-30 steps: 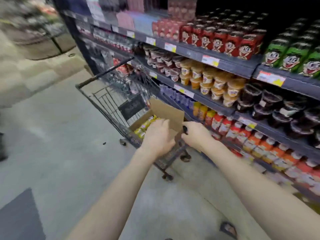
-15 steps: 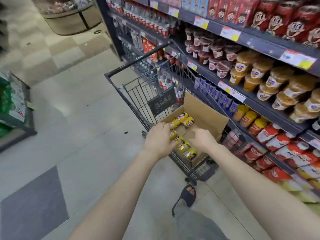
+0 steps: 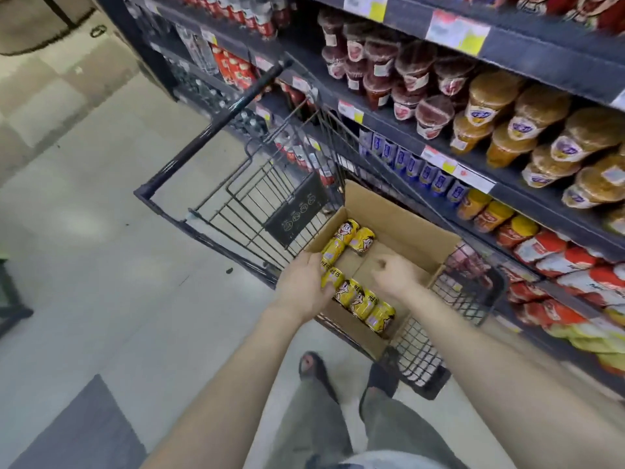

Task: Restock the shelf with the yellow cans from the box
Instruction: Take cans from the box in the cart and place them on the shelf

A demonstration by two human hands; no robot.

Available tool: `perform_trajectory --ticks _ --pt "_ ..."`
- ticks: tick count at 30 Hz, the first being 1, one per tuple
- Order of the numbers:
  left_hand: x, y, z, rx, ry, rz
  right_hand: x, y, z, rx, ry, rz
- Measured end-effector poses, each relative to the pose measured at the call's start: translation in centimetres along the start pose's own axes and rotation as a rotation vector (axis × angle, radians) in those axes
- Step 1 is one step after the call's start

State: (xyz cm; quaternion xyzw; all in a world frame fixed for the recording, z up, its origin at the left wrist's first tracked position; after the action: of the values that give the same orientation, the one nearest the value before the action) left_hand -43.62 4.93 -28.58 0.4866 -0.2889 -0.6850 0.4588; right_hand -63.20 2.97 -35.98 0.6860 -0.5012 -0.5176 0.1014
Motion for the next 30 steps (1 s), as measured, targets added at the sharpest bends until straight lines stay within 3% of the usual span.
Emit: perform_trajectory --ticks 9,14,22,30 --pt "12.2 -0.8 -3.6 0.0 -0.083 -0.217 5.6 -2.7 1.2 0.194 -0.371 0.008" --pt "17.8 -2.2 -5.2 -0.046 -0.102 -0.254 7.9 -3.8 0.1 0.338 -0.52 0.06" --pt "23.2 -6.7 -5.5 -0.141 -0.227 -0.377 12.5 -5.8 0.3 0.302 -0.523 0.09" --pt "31.1 -13.7 -7.0 -0.165 -0.153 -0.353 22.2 -10.9 4.7 0.303 -0.548 0.033"
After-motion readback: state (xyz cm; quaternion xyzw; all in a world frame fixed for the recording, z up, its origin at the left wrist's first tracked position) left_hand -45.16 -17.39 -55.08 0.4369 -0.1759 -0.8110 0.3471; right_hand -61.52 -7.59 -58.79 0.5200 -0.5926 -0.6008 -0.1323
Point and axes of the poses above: each hand's wrist, its own x-axis towards the middle knuckle, its own y-axis out of the back of the hand, z = x × y, the point moved 6 cm from there along x, towards the middle knuckle, and after that the axes turned 7 degrees about -x, right-handed, at the moved point
